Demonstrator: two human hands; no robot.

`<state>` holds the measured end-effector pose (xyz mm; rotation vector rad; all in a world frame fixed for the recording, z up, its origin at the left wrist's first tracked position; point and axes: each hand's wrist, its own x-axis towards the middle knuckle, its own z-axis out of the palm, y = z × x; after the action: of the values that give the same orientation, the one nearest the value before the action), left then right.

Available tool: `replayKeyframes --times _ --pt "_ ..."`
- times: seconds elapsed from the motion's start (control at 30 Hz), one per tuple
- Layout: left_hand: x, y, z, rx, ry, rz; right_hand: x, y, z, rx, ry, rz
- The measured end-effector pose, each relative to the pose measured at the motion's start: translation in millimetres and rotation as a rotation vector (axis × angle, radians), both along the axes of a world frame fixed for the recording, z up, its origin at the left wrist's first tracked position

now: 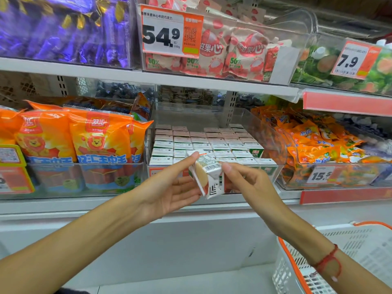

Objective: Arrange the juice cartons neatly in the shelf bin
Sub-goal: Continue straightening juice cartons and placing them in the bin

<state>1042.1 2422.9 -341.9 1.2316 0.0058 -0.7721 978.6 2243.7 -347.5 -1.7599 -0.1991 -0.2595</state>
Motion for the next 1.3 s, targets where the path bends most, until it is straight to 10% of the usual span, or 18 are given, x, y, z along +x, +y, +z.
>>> replayKeyframes --times 0.23,0.47,0.9,1.3 --pt "5 2 -1 0.013 0.068 -0.055 2 3 1 -0.006 0.035 -0.026" --pt "11 3 -9 -0.034 -0.249 -0.025 2 1 0 0.065 0.256 0.038" --pt "-4 -11 -9 0.040 -0.488 0.214 6 14 -15 -0.552 -0.256 -0.412" --pt "3 6 -9 0.083 -0.764 0.157 10 -10 -8 -0.098 0.036 -0.066"
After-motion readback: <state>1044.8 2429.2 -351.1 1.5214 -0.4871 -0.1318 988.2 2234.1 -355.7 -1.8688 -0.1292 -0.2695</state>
